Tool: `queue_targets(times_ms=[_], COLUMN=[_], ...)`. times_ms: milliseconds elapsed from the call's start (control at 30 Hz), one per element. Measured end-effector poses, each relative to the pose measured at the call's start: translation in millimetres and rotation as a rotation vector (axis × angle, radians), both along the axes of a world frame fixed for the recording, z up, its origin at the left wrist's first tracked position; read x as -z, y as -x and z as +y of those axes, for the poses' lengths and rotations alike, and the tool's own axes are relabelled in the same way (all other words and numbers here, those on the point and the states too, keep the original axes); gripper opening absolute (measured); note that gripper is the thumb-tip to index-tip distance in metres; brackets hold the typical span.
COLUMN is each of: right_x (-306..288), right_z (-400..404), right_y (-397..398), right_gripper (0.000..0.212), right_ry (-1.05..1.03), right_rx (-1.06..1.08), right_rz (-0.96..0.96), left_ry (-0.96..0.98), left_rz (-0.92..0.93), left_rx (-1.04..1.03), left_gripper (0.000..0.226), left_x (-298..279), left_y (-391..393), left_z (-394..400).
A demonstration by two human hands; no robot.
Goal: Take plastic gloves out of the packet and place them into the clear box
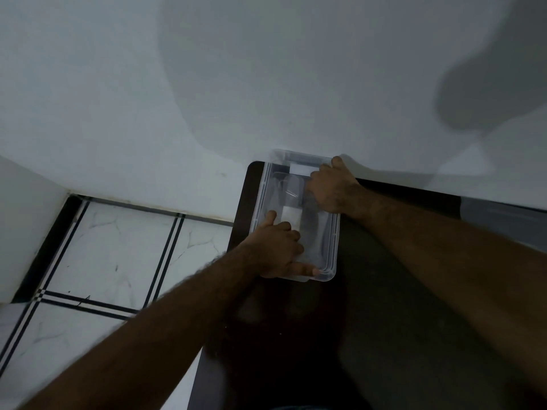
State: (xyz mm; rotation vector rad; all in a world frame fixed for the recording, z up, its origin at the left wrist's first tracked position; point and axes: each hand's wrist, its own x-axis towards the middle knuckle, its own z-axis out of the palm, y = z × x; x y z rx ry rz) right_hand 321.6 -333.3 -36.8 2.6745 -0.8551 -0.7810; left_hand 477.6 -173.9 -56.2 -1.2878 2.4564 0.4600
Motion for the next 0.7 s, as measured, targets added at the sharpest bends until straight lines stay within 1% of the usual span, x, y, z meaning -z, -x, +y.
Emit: queue_targets(times_ms=[67, 133, 200, 267, 333, 400, 467, 567, 633, 700], right_x=[-3, -7, -9, -8, -9, -11, -17, -38, -53, -69], right_z=[4, 9, 18, 28, 41, 50, 54, 59, 62, 64], right_y=[1, -1, -2, -1, -1, -2, -1, 6, 15, 27], right_gripper=[0.031, 0.037, 0.034, 0.026, 0.029, 0.030, 0.026, 0.027, 0.024, 0.020], right_ry=[-0.114, -0.245, -0.329, -0.344, -0.367, -0.367, -0.316, -0.233, -0.218, -0.216], right_rx=[-0.010, 0.003, -0.011, -0.060, -0.068, -0.053, -0.095, -0.147, -0.130, -0.091], right_rz=[-0.013, -0.020, -0.015, 0.071, 0.191, 0.244, 0.217, 0.116, 0.016, -0.071], left_ry=[-0.010, 0.023, 0.034, 0.007, -0.051, -0.061, -0.001, 0.094, 0.165, 0.217], left_rz=[-0.009, 0.014, 0.009, -0.082, -0.196, -0.259, -0.243, -0.194, -0.172, -0.136], left_rx=[0.003, -0.004, -0.032, -0.035, -0.014, 0.039, 0.094, 0.096, 0.069, 0.038], left_gripper=[0.100, 0.104, 0.112, 0.113, 0.113, 0.119, 0.123, 0.123, 0.119, 0.109], left_x=[-3, -6, -11, -15, -18, -21, -25, -43, -55, -74], left_y=[-2, -7, -13, -16, -14, -14, -14, -20, -23, -27], left_z=[-1, -3, -5, -7, -7, -7, -6, 0, 3, 4])
